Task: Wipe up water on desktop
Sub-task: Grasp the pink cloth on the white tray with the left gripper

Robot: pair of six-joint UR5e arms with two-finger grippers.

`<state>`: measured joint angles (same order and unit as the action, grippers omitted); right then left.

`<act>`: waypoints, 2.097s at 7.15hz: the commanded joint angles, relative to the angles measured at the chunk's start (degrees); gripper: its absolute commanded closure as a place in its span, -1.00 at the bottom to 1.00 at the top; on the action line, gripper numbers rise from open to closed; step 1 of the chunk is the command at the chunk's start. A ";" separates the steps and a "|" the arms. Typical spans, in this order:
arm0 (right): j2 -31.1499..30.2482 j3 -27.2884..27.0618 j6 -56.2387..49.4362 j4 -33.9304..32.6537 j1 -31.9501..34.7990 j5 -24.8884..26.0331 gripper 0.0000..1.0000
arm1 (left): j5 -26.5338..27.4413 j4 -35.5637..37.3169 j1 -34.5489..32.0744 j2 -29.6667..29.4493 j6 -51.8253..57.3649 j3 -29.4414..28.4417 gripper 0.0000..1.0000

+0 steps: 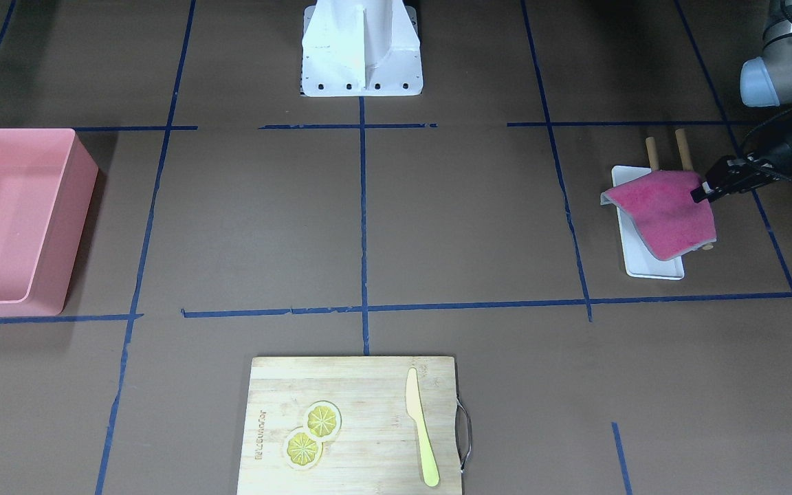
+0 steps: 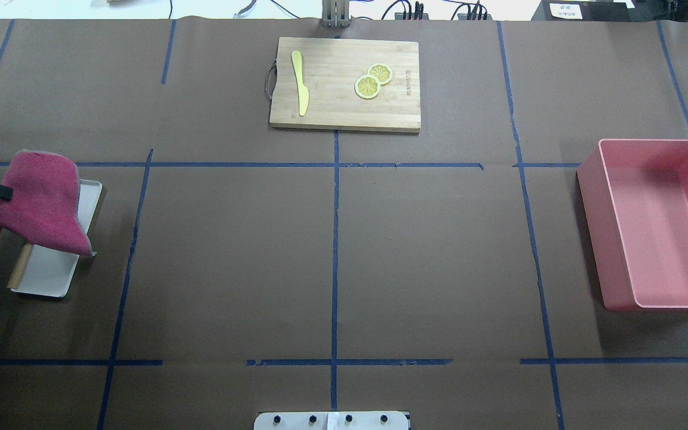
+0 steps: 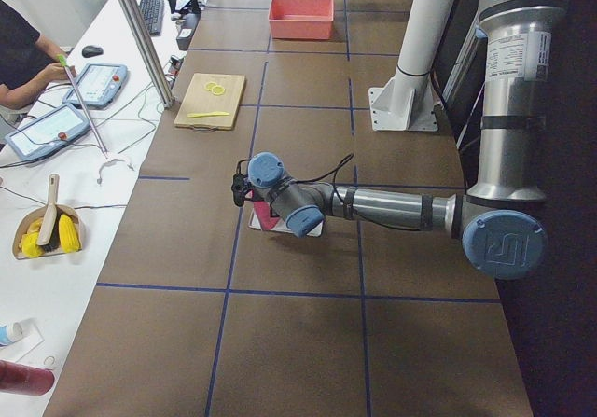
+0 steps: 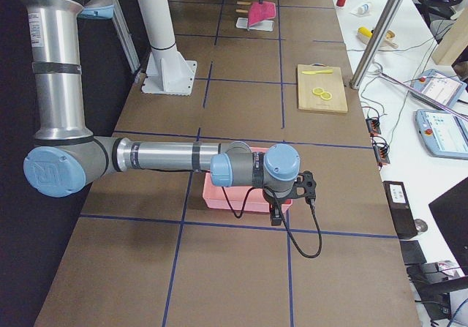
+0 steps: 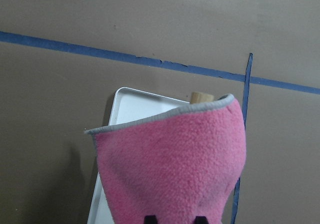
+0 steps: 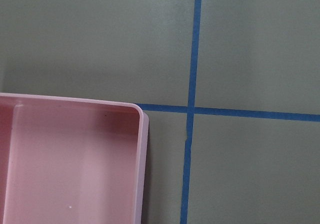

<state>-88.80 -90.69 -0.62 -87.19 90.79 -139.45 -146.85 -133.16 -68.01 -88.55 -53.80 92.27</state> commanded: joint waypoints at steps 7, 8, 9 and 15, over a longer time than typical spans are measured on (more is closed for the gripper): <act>0.12 0.16 0.00 0.00 0.00 0.06 -1.00 | -0.10 0.00 -1.68 0.14 0.10 0.37 0.46; 0.21 0.25 -0.08 0.00 0.00 0.06 -1.00 | -0.10 0.00 -1.60 0.14 0.10 0.37 0.45; 0.21 0.25 -0.08 0.00 0.00 0.06 -1.00 | -0.10 0.00 -1.60 0.05 0.10 0.37 0.36; 0.21 0.42 -0.08 0.00 0.00 0.06 -1.00 | 0.17 0.00 -1.42 -0.13 0.10 -0.07 0.34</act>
<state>-88.59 -90.32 -0.67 -87.19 90.79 -139.40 -146.70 -133.15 -69.46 -88.64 -53.70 92.27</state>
